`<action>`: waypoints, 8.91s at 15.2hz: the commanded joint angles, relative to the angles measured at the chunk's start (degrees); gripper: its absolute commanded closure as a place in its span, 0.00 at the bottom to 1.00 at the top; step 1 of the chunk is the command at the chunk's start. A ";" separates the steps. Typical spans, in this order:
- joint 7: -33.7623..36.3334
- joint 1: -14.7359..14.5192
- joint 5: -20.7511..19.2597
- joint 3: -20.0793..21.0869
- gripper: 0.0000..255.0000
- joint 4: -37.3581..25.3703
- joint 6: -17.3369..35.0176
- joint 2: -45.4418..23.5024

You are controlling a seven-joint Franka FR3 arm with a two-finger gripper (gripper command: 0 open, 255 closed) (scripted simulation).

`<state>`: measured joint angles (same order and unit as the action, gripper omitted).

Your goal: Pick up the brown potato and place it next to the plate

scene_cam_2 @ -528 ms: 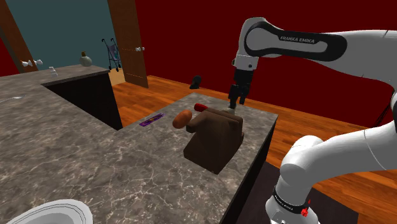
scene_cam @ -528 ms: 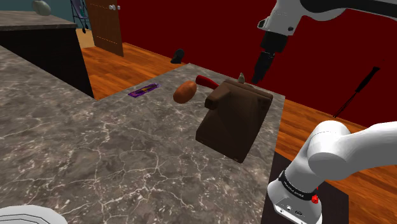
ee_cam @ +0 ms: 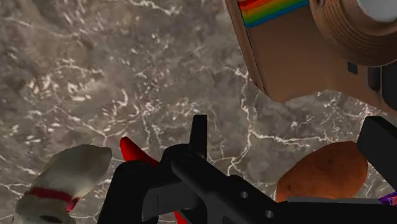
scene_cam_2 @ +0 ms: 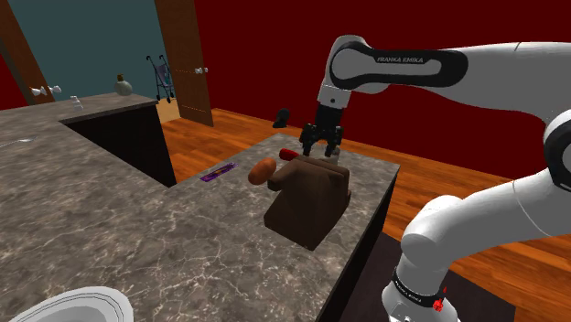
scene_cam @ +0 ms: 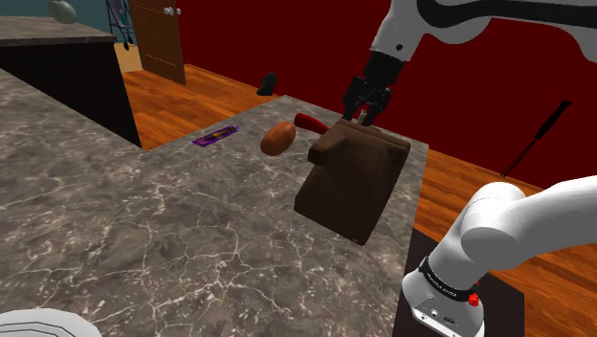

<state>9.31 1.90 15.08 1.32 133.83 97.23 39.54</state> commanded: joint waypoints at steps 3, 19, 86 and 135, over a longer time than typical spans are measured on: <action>11.69 1.78 5.39 3.65 0.00 0.05 8.76 -5.23; 35.21 5.30 13.43 11.41 0.00 -3.00 32.16 -22.29; 68.79 -1.06 11.93 30.81 1.00 -14.23 19.09 -9.02; 97.45 6.04 4.60 67.81 1.00 -13.08 40.38 -19.13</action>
<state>106.77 8.27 19.62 69.27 120.38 139.84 20.43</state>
